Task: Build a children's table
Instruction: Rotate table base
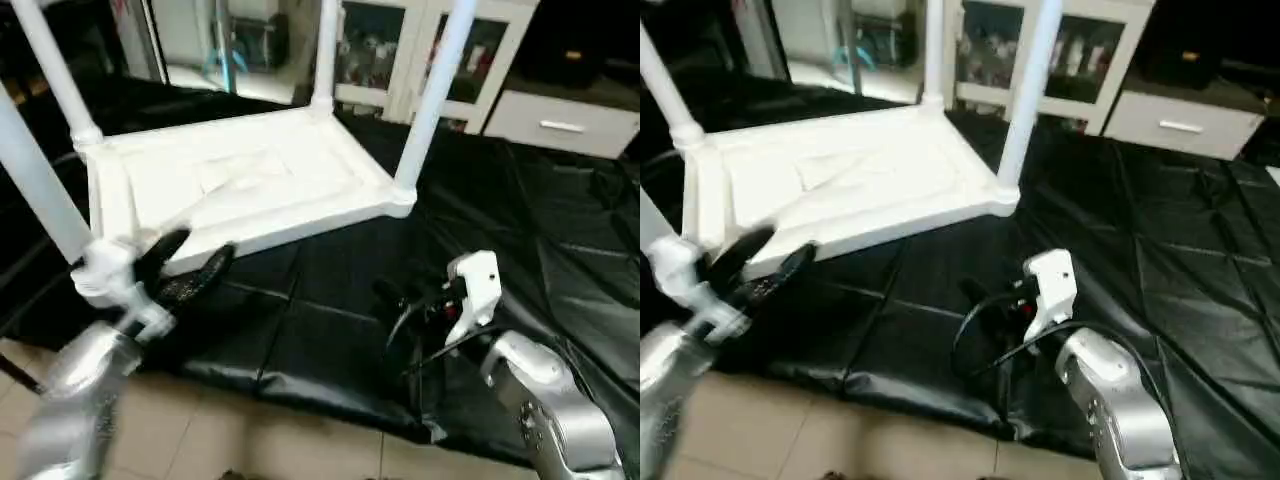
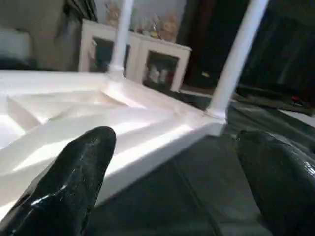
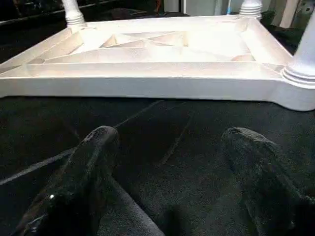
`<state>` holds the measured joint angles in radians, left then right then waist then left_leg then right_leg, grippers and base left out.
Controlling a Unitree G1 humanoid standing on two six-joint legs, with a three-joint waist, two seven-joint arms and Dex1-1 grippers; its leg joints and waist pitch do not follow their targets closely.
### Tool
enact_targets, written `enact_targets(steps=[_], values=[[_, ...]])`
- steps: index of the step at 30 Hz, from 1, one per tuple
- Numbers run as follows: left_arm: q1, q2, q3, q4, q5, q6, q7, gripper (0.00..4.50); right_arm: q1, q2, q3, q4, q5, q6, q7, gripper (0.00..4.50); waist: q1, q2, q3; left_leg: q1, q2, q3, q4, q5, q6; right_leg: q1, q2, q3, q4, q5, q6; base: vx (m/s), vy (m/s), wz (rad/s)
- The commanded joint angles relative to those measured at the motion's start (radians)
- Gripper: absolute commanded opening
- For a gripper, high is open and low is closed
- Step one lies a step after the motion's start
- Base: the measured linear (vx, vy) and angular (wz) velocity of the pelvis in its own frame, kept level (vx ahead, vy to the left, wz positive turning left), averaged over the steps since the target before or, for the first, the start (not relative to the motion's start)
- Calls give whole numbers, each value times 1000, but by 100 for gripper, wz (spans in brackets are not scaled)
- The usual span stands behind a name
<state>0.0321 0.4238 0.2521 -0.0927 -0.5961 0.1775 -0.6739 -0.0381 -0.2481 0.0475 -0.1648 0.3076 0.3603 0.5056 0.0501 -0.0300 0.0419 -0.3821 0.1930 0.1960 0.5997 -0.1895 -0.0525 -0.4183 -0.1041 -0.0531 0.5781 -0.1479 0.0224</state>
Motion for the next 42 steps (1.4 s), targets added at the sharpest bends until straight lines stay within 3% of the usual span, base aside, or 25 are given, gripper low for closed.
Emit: enact_targets(steps=[1, 4, 9, 11, 14, 17, 20, 26, 29, 30, 32, 34, 36, 37, 40, 41, 42], values=[[5, 25, 36, -28, -40, 39, -38, 447, -12, -3, -6, 9, -1, -12, 4, 364, -3, 16, -43, 26, 32, -24, -107, -461, -62, 17, -18, 30, -71, -420, -82, 0, 0, 0], [22, 59, 72, -8, -57, 49, -72, 447, -14, -6, -6, 13, 1, -16, 4, 364, 2, 17, -43, 30, 31, -21, -105, -448, -67, 12, -12, 42, -68, -393, -90, 0, 0, 0], [97, 162, 146, 11, -139, 143, -169, 447, -8, -8, -5, 8, 0, -19, 9, 364, -2, 18, -43, 26, 28, -21, -107, -440, -65, 17, -11, 44, -63, -387, -90, 0, 0, 0], [122, 193, 180, 29, -137, 124, -219, 447, -4, -10, -6, 4, 1, -19, 12, 364, -1, 18, -44, 33, 29, -21, -106, -447, -66, 13, -12, 44, -67, -393, -90, 0, 0, 0], [124, 214, 227, 74, -131, 96, -238, 447, -1, -14, -3, 1, 1, -18, 18, 364, -4, 19, -43, 33, 29, -21, -108, -456, -66, 14, -10, 45, -66, -396, -90, 0, 0, 0], [90, 246, 313, 193, -124, 31, -225, 447, 2, -19, 2, -3, -1, -19, 23, 364, -5, 20, -43, 36, 25, -23, -107, -475, -65, 15, -11, 44, -68, -407, -87, 0, 0, 0], [78, 288, 349, 256, -123, 22, -244, 447, 4, -21, 2, -1, -1, -23, 25, 364, -5, 22, -41, 39, 27, -24, -109, -490, -69, 14, -12, 44, -69, -419, -88, 0, 0, 0], [7, 335, 355, 369, -71, -29, -259, 447, 4, -22, 1, 1, -5, -28, 27, 364, -5, 25, -37, 52, 27, -31, -111, -581, -82, 6, -15, 42, -81, -503, -76, 0, 0, 0], [-77, 338, 319, 428, -51, -48, -267, 447, 5, -23, -1, 2, -5, -28, 29, 364, -4, 20, -39, 50, 28, -33, -113, -574, -84, 10, -17, 42, -80, -503, -76, 0, 0, 0], [-86, 337, 315, 433, -54, -46, -271, 447, 4, -23, -1, 2, -5, -28, 29, 364, -1, 23, -40, 54, 28, -32, -112, -575, -86, 6, -17, 43, -79, -498, -79, 0, 0, 0], [-89, 337, 314, 434, -54, -46, -272, 447, 4, -23, -1, 3, -5, -28, 30, 364, -2, 22, -38, 48, 29, -34, -114, -575, -88, 11, -20, 42, -76, -490, -89, 0, 0, 0], [-151, 335, 279, 489, -33, -64, -296, 447, 5, -27, -2, 4, -6, -29, 33, 364, -3, 17, -41, 46, 27, -32, -113, -547, -83, 13, -19, 43, -77, -485, -87, 0, 0, 0], [-223, 334, 254, 581, 1, -108, -325, 447, 3, -30, -3, 5, -6, -29, 35, 364, -2, 22, -39, 49, 25, -32, -112, -546, -83, 11, -20, 44, -80, -491, -88, 0, 0, 0], [-242, 335, 247, 609, 13, -122, -334, 447, 3, -30, -4, 5, -6, -29, 35, 364, 0, 21, -44, 52, 25, -31, -110, -539, -85, 12, -21, 44, -78, -482, -88, 0, 0, 0], [-284, 338, 237, 669, 24, -135, -364, 447, 3, -31, -5, 0, -4, -27, 35, 364, -2, 22, -45, 47, 28, -34, -112, -531, -93, 18, -23, 43, -69, -444, -105, 0, 0, 0], [-288, 339, 233, 675, 26, -133, -368, 447, 4, -31, -5, -2, -5, -27, 35, 364, -2, 29, -45, 49, 29, -33, -112, -533, -95, 16, -24, 45, -68, -432, -115, 0, 0, 0], [-300, 340, 225, 687, 36, -140, -368, 447, 7, -32, -5, -4, -5, -27, 34, 364, -4, 25, -45, 47, 29, -32, -112, -534, -95, 17, -23, 44, -68, -427, -118, 0, 0, 0]])
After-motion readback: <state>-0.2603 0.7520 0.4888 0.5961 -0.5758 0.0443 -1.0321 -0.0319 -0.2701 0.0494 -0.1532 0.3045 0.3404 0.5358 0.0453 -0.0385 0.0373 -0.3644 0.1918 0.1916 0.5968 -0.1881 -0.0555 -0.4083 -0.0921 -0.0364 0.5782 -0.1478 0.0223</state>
